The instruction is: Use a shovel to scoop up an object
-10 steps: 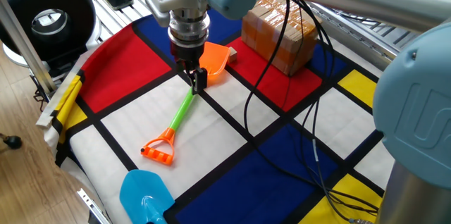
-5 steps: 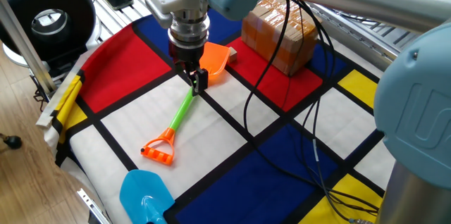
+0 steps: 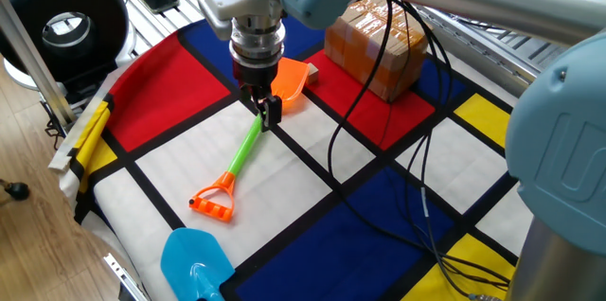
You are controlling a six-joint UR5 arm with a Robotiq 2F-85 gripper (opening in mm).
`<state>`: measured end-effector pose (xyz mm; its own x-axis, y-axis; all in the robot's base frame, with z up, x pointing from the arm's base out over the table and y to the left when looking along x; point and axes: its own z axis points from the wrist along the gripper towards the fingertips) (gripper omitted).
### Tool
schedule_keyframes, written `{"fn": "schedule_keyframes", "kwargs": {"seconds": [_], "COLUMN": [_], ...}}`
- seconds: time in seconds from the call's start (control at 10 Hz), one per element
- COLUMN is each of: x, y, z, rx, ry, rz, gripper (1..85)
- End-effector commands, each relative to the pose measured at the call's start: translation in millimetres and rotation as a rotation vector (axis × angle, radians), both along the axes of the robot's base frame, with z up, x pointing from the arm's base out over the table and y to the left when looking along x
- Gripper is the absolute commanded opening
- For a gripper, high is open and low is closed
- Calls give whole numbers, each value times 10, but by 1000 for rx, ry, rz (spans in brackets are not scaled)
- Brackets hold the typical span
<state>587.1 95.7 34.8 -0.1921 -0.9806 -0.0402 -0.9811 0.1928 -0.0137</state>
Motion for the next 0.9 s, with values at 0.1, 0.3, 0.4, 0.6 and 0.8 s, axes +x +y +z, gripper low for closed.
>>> {"fn": "schedule_keyframes", "kwargs": {"seconds": [0.1, 0.3, 0.4, 0.6, 0.8], "x": [39, -62, -58, -14, -2], "y": [78, 286, 266, 261, 238], "z": [6, 26, 23, 23, 20], "rx": [33, 112, 104, 102, 93], "ry": [-13, 26, 23, 5, 1], "rz": [-31, -4, 9, 17, 19], "gripper": [780, 777, 770, 770, 770]}}
